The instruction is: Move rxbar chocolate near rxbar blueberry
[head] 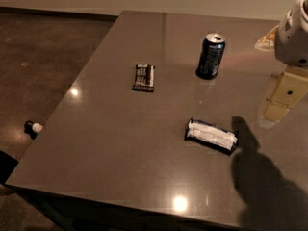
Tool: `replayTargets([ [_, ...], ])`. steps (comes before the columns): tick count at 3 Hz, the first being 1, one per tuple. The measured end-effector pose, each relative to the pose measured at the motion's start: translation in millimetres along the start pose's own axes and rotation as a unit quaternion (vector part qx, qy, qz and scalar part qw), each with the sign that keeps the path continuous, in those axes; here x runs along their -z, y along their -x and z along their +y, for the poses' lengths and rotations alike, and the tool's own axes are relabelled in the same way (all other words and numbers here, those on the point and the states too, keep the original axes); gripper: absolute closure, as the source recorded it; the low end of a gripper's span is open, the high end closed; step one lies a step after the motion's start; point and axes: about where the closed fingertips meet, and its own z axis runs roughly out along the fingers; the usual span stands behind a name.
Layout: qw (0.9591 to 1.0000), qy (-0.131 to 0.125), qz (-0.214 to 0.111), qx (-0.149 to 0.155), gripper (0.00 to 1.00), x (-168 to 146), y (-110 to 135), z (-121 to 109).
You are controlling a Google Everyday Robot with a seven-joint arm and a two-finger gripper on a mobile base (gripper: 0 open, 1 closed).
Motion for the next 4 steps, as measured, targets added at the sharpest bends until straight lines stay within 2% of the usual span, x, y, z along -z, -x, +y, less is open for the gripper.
replayTargets([
  [1,1.0,0.0,0.0,0.0,0.0,0,0,0],
  [2,0.9992,0.007,-0.003,0.039,0.0,-9,19,-11],
  [3,0.9967,0.015,-0.013,0.079,0.0,-25,44,-25],
  [4,0.9906,0.03,-0.025,0.131,0.0,-49,77,-42],
])
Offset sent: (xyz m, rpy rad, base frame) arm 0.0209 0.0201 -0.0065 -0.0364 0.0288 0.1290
